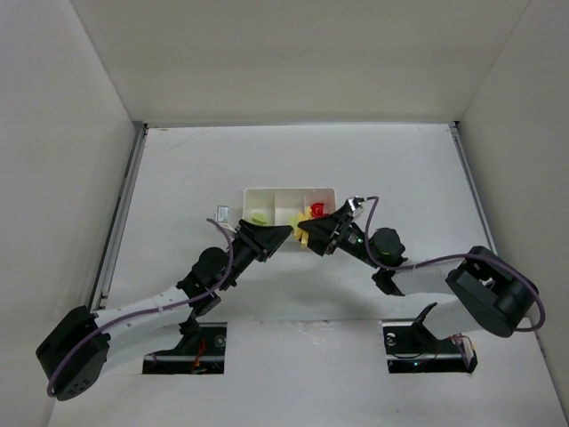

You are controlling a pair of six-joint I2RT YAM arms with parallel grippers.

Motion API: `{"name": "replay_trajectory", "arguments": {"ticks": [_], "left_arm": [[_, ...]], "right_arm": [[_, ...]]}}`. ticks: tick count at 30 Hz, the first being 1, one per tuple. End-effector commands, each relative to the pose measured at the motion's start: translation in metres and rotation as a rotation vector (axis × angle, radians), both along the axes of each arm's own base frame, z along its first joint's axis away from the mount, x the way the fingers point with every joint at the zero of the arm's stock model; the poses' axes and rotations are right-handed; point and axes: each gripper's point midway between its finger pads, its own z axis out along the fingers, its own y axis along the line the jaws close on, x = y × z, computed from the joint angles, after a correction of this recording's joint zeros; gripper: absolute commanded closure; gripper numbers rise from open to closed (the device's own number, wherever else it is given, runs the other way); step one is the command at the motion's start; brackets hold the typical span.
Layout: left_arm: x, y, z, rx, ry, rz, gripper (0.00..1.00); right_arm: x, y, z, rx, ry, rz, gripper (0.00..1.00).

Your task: Sort the legos into containers by color

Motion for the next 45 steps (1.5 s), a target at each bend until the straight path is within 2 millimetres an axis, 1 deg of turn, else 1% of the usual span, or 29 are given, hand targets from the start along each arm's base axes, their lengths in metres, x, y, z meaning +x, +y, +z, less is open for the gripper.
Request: {"name": "replay_trajectory", "arguments": {"ticks": [1, 3, 7, 12, 15, 19, 21, 26, 29, 32, 35, 38, 41, 45], "left_arm": [[0.0, 0.005, 0.013, -0.038, -0.04, 0.008, 0.78], [0.0, 0.005, 0.011, -0.033, -0.04, 0.01, 0.78], [-0.001, 0.004, 0.01, -0.031, -0.038, 0.007, 0.78], [-0.002, 0.004, 0.012, -0.035, -0.041, 0.005, 0.78], [-0.004, 0.0, 0.012, -0.032, -0.041, -0.006, 0.78], [-0.006, -0.002, 0.012, -0.031, -0.042, -0.014, 0.78], [-0.007, -0.003, 0.013, -0.032, -0.045, -0.018, 0.78], [-0.008, -0.005, 0.011, -0.027, -0.041, -0.025, 0.78], [-0.009, -0.008, 0.01, -0.021, -0.039, -0.034, 0.78], [-0.009, -0.008, 0.01, -0.023, -0.039, -0.031, 0.78], [-0.006, 0.001, 0.012, -0.039, -0.046, -0.005, 0.79], [-0.002, 0.014, 0.018, -0.059, -0.06, 0.044, 0.8], [0.003, 0.022, 0.018, -0.049, -0.063, 0.069, 0.8], [0.02, 0.036, 0.013, 0.032, -0.056, 0.128, 0.8]], "right_arm": [[-0.004, -0.005, 0.016, -0.005, -0.096, -0.012, 0.2], [-0.004, -0.008, 0.018, -0.027, -0.112, -0.023, 0.2], [-0.002, -0.008, 0.013, -0.092, -0.117, -0.035, 0.25], [0.002, -0.013, 0.015, -0.121, -0.134, -0.072, 0.34], [0.004, -0.012, 0.014, -0.148, -0.136, -0.073, 0.38], [0.004, -0.011, 0.016, -0.154, -0.144, -0.076, 0.43], [0.006, -0.01, 0.015, -0.157, -0.142, -0.077, 0.44], [0.007, -0.009, 0.017, -0.154, -0.15, -0.08, 0.55], [0.008, -0.009, 0.019, -0.144, -0.156, -0.082, 0.57], [0.007, -0.01, 0.021, -0.13, -0.162, -0.083, 0.64], [0.005, -0.015, 0.024, -0.115, -0.168, -0.091, 0.69], [0.005, -0.025, 0.028, -0.105, -0.176, -0.115, 0.69], [0.004, -0.03, 0.031, -0.098, -0.186, -0.12, 0.68], [0.004, -0.034, 0.027, -0.114, -0.184, -0.125, 0.67]]}}
